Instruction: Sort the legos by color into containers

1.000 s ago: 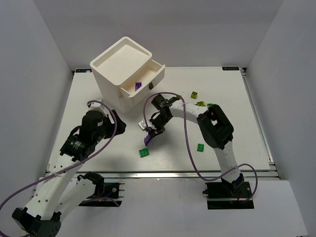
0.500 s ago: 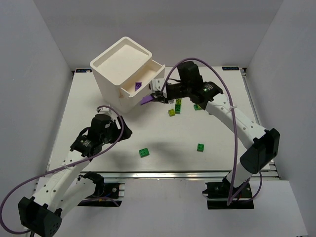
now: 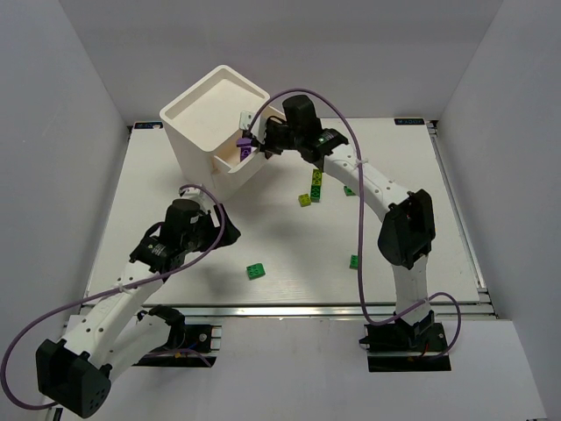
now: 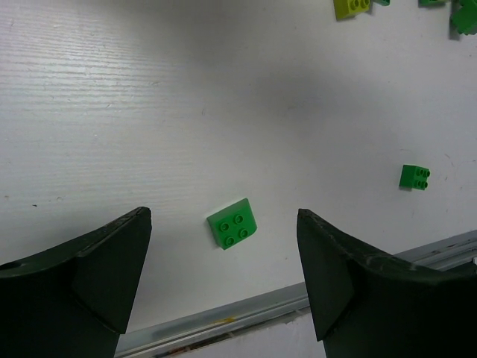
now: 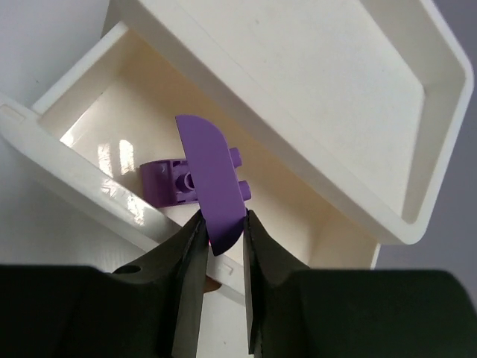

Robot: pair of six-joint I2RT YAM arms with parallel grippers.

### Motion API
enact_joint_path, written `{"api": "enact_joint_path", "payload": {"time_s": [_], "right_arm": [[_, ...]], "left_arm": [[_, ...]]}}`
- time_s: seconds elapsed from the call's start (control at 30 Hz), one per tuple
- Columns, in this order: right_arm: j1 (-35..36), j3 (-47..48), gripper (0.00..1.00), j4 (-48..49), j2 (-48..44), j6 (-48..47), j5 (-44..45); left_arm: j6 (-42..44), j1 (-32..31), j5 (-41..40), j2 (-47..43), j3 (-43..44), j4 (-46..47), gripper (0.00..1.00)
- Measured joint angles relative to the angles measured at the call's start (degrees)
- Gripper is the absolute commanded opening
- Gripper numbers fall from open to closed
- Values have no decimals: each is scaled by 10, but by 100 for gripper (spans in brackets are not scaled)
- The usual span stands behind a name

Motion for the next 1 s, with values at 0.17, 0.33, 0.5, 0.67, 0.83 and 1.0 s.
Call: {"api": "enact_joint_path", "payload": {"time_s": [0.17,0.33,0.5,0.67,0.83,1.0], "right_arm": [[-1,8,59,11,0,-10,18],[-2,8,67,21,0,-18,23],[-9,8,46,31,0,13,25],[-48,-12,0,59,-29,167,16],[-137,-159,0,92,-159,308,-16],[-208,-248,0,114,-227,406,-35]], "left_arm": [[0,-1,4,-4,0,10,88],[4,-2,16,9,0,35,79],[27,-6,41,64,26,51,30],[61,-8,85,141,92,67,11],[91,-17,115,211,163,76,12],[130,-28,115,274,237,78,13]]}}
